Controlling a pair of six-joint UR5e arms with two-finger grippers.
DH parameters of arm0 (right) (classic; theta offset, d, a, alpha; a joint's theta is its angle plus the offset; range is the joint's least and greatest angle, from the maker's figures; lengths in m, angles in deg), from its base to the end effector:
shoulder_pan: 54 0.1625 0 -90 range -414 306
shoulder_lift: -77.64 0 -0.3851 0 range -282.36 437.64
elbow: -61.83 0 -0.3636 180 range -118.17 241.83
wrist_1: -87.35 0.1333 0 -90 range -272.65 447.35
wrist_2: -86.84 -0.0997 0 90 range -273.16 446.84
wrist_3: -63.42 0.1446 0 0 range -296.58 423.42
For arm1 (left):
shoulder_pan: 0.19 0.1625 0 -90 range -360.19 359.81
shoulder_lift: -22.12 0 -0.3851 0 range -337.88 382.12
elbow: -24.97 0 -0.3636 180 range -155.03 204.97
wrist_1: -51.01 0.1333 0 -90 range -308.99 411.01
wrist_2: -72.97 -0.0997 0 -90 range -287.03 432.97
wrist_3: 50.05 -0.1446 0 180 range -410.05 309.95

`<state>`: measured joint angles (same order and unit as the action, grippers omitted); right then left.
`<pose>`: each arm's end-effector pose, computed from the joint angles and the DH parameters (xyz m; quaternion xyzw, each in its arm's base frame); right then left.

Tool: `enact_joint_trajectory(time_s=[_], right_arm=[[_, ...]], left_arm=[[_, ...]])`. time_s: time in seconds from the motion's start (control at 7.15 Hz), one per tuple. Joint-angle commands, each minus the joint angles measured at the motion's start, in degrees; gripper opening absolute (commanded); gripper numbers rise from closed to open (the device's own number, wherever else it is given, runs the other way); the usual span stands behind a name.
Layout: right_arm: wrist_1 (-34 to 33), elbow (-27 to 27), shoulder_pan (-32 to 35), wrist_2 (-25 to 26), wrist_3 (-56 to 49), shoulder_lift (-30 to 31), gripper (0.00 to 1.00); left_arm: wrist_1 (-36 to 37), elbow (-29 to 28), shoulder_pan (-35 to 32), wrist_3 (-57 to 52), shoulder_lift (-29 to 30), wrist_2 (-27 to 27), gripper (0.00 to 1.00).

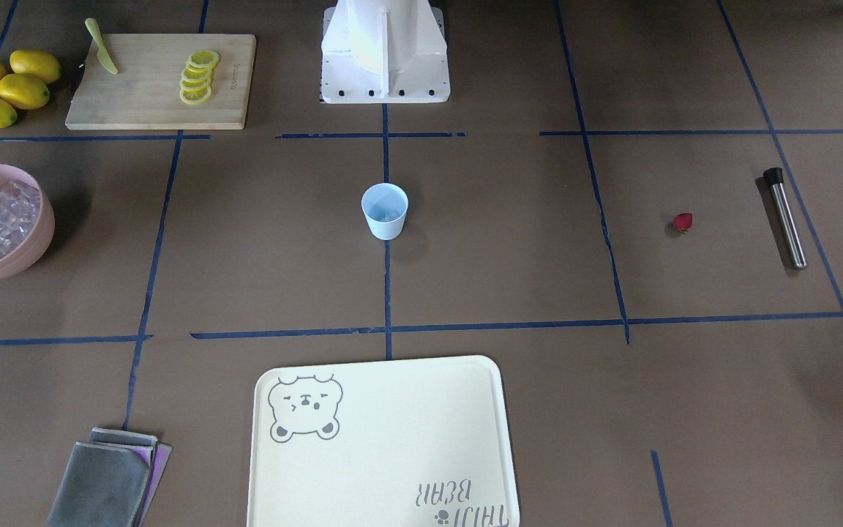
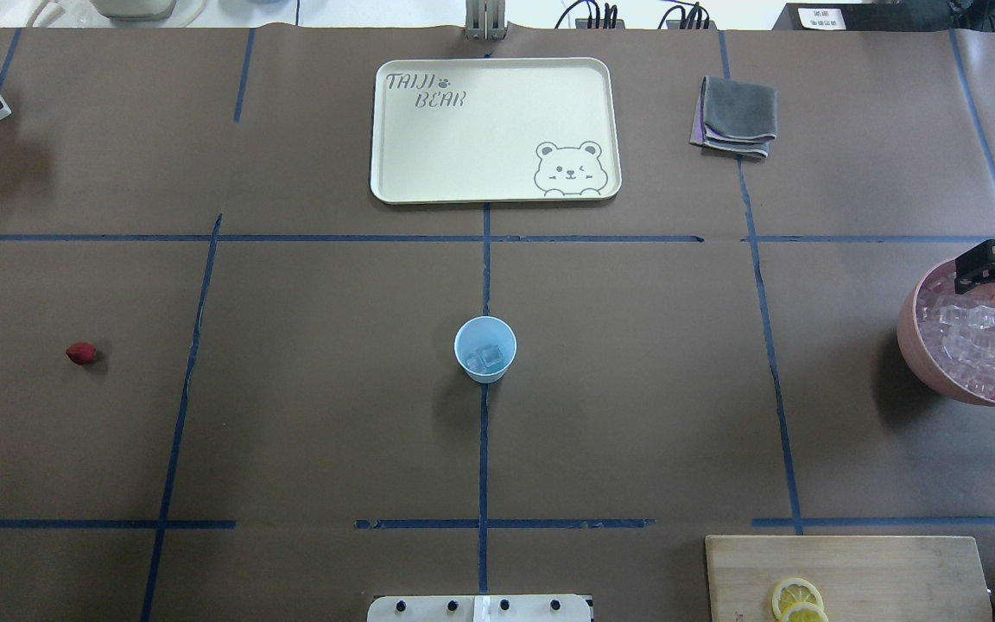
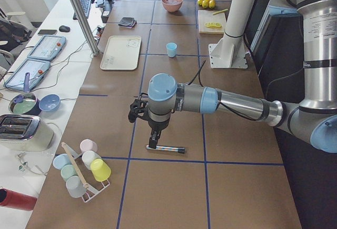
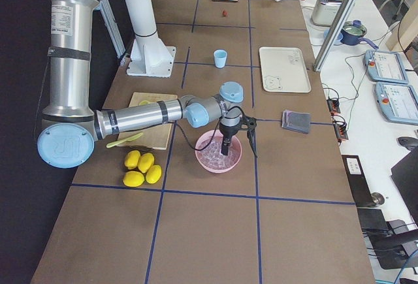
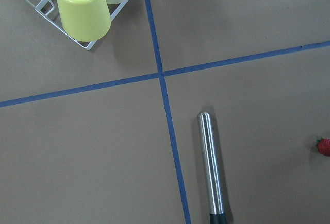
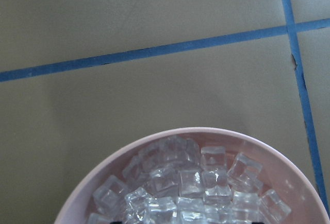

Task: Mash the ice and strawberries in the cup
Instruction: 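Lower the right gripper into the bowl and grasp a third ice cube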

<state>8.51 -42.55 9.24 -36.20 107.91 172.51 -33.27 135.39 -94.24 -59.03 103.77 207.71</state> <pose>-0.1594 -0.4370 0.5644 -0.0231 -0.3276 0.0949 0.9398 -0.0604 -0.4068 0.5585 0.0940 0.3717 0.0608 0.9216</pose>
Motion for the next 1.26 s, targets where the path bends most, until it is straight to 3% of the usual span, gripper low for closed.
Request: enact_joint_trajectory(time_s=[0.0, 1.12], right_arm=[[0.00, 1.28, -1.00, -0.10, -0.19, -0.04, 0.82], [0.00, 2.17, -1.80, -0.19, -0.10, -0.04, 0.72]], left_arm=[[0.00, 0.23, 0.00, 0.01, 0.00, 0.00, 1.00], [0.00, 0.76, 0.00, 0.01, 0.00, 0.00, 1.00]])
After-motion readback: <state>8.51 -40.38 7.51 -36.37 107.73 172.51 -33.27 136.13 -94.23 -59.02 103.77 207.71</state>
